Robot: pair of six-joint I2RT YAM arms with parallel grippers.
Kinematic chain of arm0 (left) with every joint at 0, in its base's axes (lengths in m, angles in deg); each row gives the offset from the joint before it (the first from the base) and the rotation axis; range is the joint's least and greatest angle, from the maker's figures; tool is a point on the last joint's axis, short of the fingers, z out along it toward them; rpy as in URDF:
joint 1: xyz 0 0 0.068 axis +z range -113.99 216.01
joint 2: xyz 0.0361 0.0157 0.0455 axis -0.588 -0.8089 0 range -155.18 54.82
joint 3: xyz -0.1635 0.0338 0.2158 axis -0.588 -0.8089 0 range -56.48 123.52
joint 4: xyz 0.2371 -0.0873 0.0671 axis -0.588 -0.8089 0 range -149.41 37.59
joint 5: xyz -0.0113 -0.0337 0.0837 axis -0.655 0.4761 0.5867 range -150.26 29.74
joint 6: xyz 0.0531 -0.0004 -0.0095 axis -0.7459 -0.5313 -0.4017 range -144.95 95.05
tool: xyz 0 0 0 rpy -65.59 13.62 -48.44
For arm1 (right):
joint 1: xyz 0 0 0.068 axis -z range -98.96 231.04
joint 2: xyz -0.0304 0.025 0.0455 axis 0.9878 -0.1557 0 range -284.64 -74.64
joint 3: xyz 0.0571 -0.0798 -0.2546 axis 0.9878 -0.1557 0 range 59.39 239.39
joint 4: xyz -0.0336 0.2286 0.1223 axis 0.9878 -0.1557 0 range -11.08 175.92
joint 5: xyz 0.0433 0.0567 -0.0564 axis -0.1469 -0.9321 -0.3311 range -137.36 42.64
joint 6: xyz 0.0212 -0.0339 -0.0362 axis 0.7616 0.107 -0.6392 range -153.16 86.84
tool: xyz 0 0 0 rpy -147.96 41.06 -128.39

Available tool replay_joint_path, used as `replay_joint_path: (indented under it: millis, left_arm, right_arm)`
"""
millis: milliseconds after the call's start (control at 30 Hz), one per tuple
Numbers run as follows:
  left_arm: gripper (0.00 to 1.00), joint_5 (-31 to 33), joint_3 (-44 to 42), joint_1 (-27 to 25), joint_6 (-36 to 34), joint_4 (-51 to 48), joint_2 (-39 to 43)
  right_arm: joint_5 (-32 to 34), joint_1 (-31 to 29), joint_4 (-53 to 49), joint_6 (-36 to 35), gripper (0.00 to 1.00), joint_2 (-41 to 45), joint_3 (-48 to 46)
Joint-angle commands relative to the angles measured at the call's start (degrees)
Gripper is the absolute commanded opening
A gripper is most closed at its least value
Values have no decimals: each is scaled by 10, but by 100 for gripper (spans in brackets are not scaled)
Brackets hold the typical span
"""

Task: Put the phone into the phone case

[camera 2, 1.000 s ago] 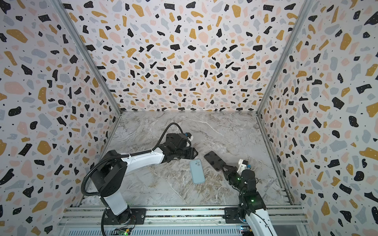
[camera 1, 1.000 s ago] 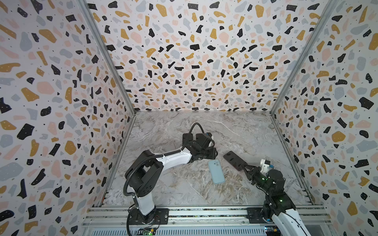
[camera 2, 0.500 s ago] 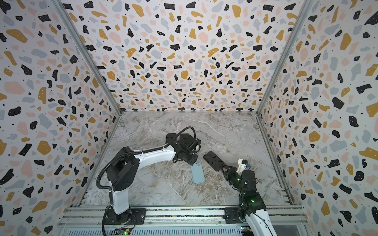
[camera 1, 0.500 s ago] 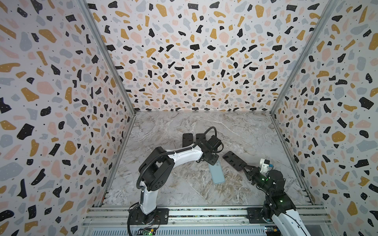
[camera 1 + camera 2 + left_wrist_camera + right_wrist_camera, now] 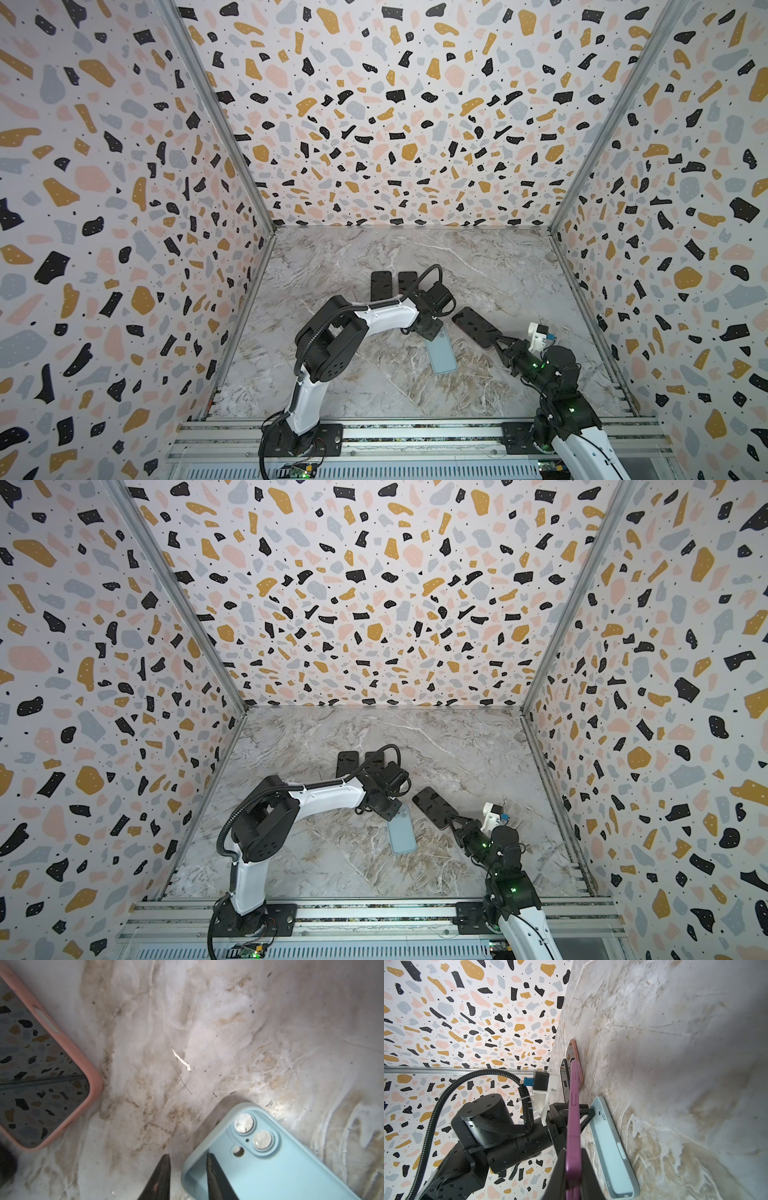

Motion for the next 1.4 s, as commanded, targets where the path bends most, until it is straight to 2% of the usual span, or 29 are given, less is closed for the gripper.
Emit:
replay_joint_path:
  millis: [0, 233, 433, 767, 900, 1033, 1200, 1367]
  left_arm:
    - [21, 7, 2, 1, 3, 9, -4]
    - [14, 27, -39, 1, 24, 21, 18]
    - [10, 49, -103, 2, 68, 45, 60]
    - [12, 28, -234, 4, 252, 85, 171]
    - [12, 21, -282, 5, 305, 109, 209]
    - [15, 13, -306, 4, 324, 129, 232]
    - [28, 20, -299, 6, 316, 123, 254]
    - [29, -9, -309, 34, 306, 143, 282]
  right_arm:
    - [-10, 1, 17, -10, 2, 7, 7]
    - [-31, -3, 40, -15, 0, -9, -1]
    - [-80, -3, 35, -70, 0, -69, 16]
    - [-221, -2, 102, -102, 0, -186, 43]
    - [-260, -4, 133, -116, 0, -231, 61]
    - [-289, -16, 192, -103, 0, -277, 63]
    - [-291, -47, 230, -113, 0, -334, 80]
    - [-296, -57, 272, -127, 0, -388, 92]
